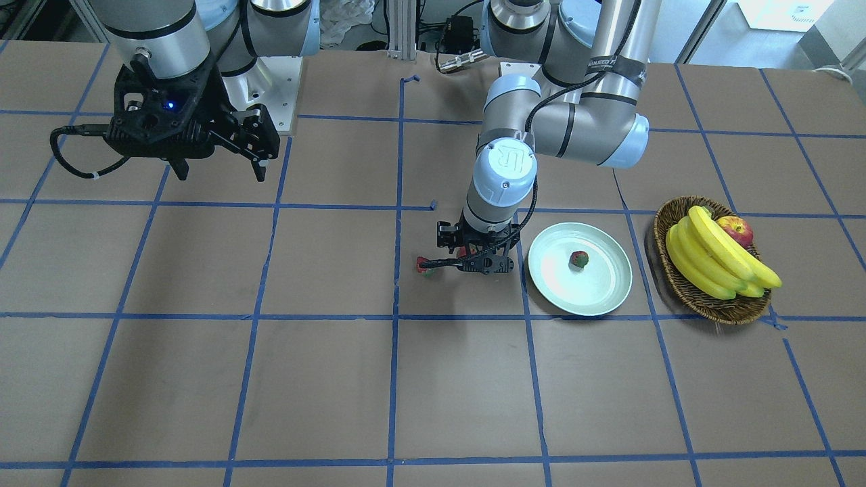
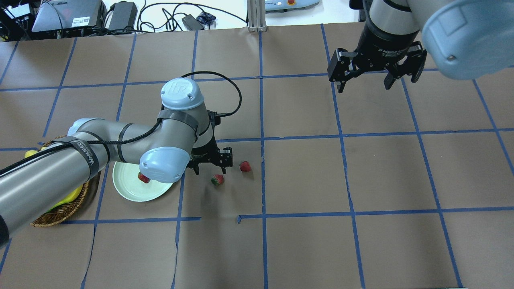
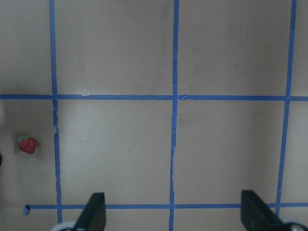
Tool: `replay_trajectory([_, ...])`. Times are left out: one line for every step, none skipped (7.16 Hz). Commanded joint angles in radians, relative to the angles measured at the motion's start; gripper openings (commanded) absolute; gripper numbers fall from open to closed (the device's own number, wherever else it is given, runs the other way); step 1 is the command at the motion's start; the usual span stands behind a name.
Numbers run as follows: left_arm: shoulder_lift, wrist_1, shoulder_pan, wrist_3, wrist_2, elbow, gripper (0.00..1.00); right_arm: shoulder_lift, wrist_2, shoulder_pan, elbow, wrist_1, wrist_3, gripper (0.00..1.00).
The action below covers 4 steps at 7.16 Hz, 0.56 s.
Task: Collect all strawberries into plate
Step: 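Move the left gripper to the next strawberry and grasp it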
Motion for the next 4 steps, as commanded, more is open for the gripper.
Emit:
replay_trajectory([-0.031,0.037,-0.005,0.0,-0.009,-0.001,0.66,0.0,0.0,0.001,0.0,0.0,0.0,1.0])
replay_trajectory([-0.032,0.04,-0.005,-0.003,-0.009,-0.001,0.61,0.0,0.0,0.001,0.002,0.0,0.0,1.0])
replay_trajectory([-0.032,0.04,-0.005,-0.002,-0.003,-0.002,0.49,0.0,0.0,-0.001,0.0,0.0,0.0,1.0])
replay_trajectory([-0.037,0.039,-0.005,0.001,0.0,-0.005,0.42,0.0,0.0,0.001,0.0,0.0,0.0,1.0])
